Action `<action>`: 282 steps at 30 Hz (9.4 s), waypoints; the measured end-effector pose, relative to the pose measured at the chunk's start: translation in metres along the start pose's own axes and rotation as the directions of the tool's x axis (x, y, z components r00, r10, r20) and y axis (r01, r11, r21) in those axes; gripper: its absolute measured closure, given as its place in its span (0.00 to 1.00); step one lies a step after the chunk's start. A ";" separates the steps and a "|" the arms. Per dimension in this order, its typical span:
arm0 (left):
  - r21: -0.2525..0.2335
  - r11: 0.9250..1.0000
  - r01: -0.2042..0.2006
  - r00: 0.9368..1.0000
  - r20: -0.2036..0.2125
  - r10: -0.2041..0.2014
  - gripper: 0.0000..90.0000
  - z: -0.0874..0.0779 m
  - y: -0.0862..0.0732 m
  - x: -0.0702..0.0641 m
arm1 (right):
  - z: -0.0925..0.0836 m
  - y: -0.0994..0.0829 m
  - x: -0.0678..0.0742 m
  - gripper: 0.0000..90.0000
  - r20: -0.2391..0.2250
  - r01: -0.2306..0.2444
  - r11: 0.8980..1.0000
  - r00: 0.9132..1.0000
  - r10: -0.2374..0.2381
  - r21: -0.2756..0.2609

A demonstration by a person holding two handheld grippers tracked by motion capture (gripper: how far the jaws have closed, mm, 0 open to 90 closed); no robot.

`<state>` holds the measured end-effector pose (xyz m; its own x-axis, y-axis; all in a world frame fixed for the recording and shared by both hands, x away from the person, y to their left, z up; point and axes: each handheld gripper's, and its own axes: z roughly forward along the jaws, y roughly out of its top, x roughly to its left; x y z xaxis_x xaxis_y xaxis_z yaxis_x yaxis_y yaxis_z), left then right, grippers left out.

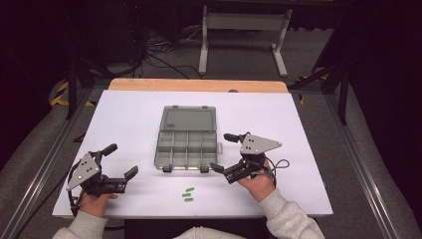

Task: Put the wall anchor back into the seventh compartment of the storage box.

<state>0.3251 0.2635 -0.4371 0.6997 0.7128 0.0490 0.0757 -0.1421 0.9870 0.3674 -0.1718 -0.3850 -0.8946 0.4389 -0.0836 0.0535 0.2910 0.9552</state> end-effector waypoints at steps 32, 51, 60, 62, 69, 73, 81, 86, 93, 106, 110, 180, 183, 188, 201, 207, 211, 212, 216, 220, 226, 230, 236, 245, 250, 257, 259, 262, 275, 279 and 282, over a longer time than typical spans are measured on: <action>0.006 1.000 0.006 1.000 -0.004 -0.006 0.00 0.002 -0.001 0.001 | 0.045 0.053 0.016 0.27 -0.238 0.219 0.807 0.966 -0.100 0.548; 0.010 1.000 0.005 1.000 -0.001 -0.005 0.00 0.003 -0.001 0.001 | 0.064 0.046 0.022 0.33 -0.290 0.243 0.658 0.956 -0.040 0.712; 0.008 1.000 0.007 1.000 -0.001 -0.007 0.00 0.003 -0.002 0.000 | 0.076 0.036 0.030 0.39 -0.317 0.249 0.680 0.948 -0.027 0.689; 0.007 1.000 0.007 1.000 -0.001 -0.007 0.00 0.003 -0.002 0.001 | 0.081 0.033 0.033 0.41 -0.325 0.247 0.676 0.946 -0.011 0.695; 0.003 1.000 0.008 1.000 -0.001 -0.008 0.00 0.004 -0.002 0.000 | 0.093 0.026 0.040 0.44 -0.354 0.268 0.668 0.935 -0.007 0.695; 0.010 1.000 0.007 1.000 -0.001 -0.007 0.00 0.004 -0.002 0.001 | 0.100 0.022 0.044 0.45 -0.367 0.268 0.659 0.930 0.013 0.703; 0.011 1.000 0.007 1.000 0.003 -0.007 0.00 0.004 -0.002 0.001 | 0.112 0.014 0.049 0.46 -0.388 0.284 0.652 0.922 0.016 0.703; 0.015 1.000 0.004 1.000 0.005 -0.004 0.00 0.004 -0.002 0.001 | 0.118 0.011 0.051 0.46 -0.400 0.299 0.652 0.916 0.007 0.697; 0.018 1.000 0.001 1.000 0.006 -0.001 0.00 0.004 -0.002 0.001 | 0.124 0.007 0.053 0.49 -0.404 0.311 0.649 0.915 -0.007 0.694; 0.015 1.000 0.004 1.000 0.002 -0.004 0.00 0.005 -0.002 0.001 | 0.129 -0.002 0.054 0.77 -0.445 0.365 0.609 0.895 -0.020 0.705; 0.020 1.000 0.003 1.000 0.002 -0.003 0.00 0.005 -0.002 0.001 | 0.130 -0.003 0.054 0.84 -0.450 0.373 0.604 0.893 -0.027 0.705; 0.024 1.000 0.011 1.000 -0.002 -0.011 0.00 0.006 -0.003 0.001 | 0.127 0.046 -0.031 0.93 -0.211 0.166 0.700 0.977 -0.023 0.694; 0.024 1.000 0.010 1.000 -0.002 -0.010 0.00 0.006 -0.003 0.001 | 0.130 0.039 -0.033 0.93 -0.210 0.160 0.699 0.978 -0.014 0.697; 0.024 1.000 0.011 1.000 -0.001 -0.011 0.00 0.006 -0.003 0.001 | 0.133 0.033 -0.034 0.93 -0.208 0.155 0.692 0.978 -0.007 0.705; 0.033 0.999 0.009 1.000 0.003 -0.009 0.00 0.007 -0.003 0.001 | 0.141 0.021 -0.034 0.93 -0.205 0.144 0.677 0.979 0.009 0.721; 0.029 1.000 0.011 1.000 0.003 -0.011 0.00 0.007 -0.003 0.001 | 0.144 0.015 -0.034 0.93 -0.203 0.140 0.670 0.979 0.017 0.729; 0.031 0.999 0.011 1.000 0.007 -0.011 0.00 0.007 -0.003 0.001 | 0.146 0.013 -0.033 0.93 -0.201 0.140 0.666 0.979 0.015 0.732; 0.034 0.999 0.008 1.000 0.008 -0.008 0.00 0.007 -0.003 0.001 | 0.146 0.013 -0.033 0.93 -0.203 0.142 0.667 0.979 0.014 0.731; 0.034 0.999 0.008 1.000 0.009 -0.008 0.00 0.007 -0.003 0.001 | 0.147 0.012 -0.032 0.93 -0.203 0.141 0.668 0.979 0.015 0.731; 0.033 0.999 0.011 1.000 0.010 -0.012 0.01 0.007 -0.003 0.001 | 0.145 0.014 -0.032 0.87 -0.198 0.139 0.677 0.980 0.010 0.723; 0.035 0.999 0.010 1.000 0.011 -0.010 0.00 0.007 -0.003 0.001 | 0.138 0.022 -0.031 0.75 -0.185 0.126 0.706 0.983 0.007 0.697; 0.036 0.999 0.010 1.000 0.011 -0.010 0.00 0.008 -0.003 0.001 | 0.131 0.031 -0.025 0.56 -0.190 0.125 0.739 0.982 0.003 0.662; 0.036 0.999 0.010 1.000 0.012 -0.010 0.01 0.008 -0.003 0.001 | 0.121 0.041 -0.011 0.43 -0.209 0.150 0.773 0.978 -0.023 0.617; 0.036 0.999 0.009 1.000 0.012 -0.010 0.01 0.008 -0.003 0.001 | 0.113 0.050 0.011 0.33 -0.256 0.173 0.785 0.967 -0.019 0.595; 0.035 0.999 0.007 1.000 0.011 -0.007 0.01 0.008 -0.003 0.000 | 0.108 0.054 0.021 0.32 -0.273 0.189 0.787 0.962 -0.027 0.587; 0.034 0.999 0.007 1.000 0.008 -0.008 0.01 0.008 -0.003 0.000 | 0.103 0.054 0.034 0.31 -0.298 0.209 0.784 0.954 -0.033 0.584; 0.039 0.999 0.006 1.000 0.009 -0.006 0.00 0.008 -0.003 0.000 | 0.102 0.055 0.037 0.31 -0.305 0.215 0.787 0.952 -0.036 0.579; 0.034 0.999 0.009 1.000 0.008 -0.009 0.00 0.009 -0.003 0.000 | 0.101 0.055 0.042 0.31 -0.317 0.224 0.785 0.948 -0.038 0.578; 0.033 0.999 0.008 1.000 0.008 -0.008 0.00 0.008 -0.003 0.000 | 0.109 0.046 0.059 0.32 -0.358 0.248 0.760 0.933 -0.021 0.600; 0.032 0.999 0.008 1.000 0.007 -0.008 0.01 0.008 -0.003 0.000 | 0.113 0.040 0.063 0.32 -0.369 0.252 0.755 0.929 -0.014 0.605; 0.034 0.999 0.007 1.000 0.008 -0.007 0.00 0.008 -0.003 0.000 | 0.115 0.037 0.066 0.32 -0.376 0.253 0.751 0.927 -0.007 0.610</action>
<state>0.3308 0.2582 -0.4413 0.7051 0.7079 0.0405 0.1043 -0.1601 0.9816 0.3615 -0.0343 -0.3880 -0.9961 0.0856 0.0228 0.0848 0.8483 0.5226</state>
